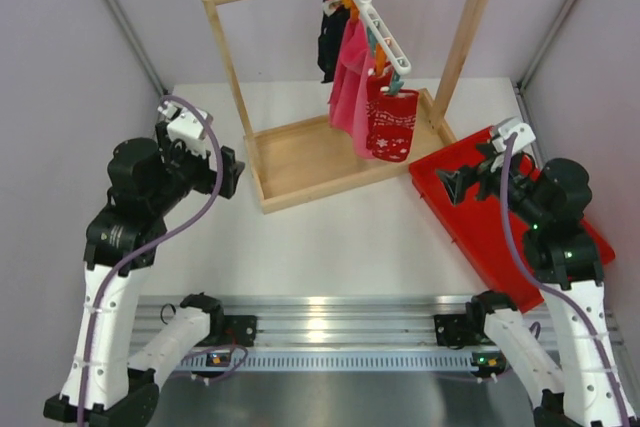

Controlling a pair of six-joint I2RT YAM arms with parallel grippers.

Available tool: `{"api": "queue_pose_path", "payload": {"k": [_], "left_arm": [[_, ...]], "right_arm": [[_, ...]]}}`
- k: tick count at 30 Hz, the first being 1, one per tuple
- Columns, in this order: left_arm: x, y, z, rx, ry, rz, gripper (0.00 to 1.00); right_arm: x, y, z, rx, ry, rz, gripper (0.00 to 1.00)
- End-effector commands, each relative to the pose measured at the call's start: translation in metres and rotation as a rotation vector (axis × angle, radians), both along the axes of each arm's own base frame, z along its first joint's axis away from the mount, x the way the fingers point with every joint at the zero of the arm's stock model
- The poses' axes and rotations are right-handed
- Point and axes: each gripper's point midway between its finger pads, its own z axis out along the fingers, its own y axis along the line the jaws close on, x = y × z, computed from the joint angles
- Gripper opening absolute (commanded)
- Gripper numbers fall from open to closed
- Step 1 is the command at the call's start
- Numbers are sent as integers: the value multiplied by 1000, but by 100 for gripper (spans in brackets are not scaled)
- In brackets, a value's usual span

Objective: Clip the socks to the hanger
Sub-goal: Reset both arms

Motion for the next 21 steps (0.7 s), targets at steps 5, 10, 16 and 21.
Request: {"api": "queue_pose_path", "payload": {"k": [5, 10, 16, 21], "left_arm": [[-5, 89, -38, 202, 81, 452, 98], [-15, 107, -48, 188, 66, 531, 98], [-25, 112, -49, 127, 52, 562, 98], [-28, 116, -44, 117, 32, 579, 98]], "right_arm": [[-22, -27, -15, 37, 15, -124, 100], [-31, -33, -19, 87, 10, -155, 100], [-35, -36, -20, 77, -2, -164, 100], [-37, -35, -20, 74, -4, -157, 100]]}}
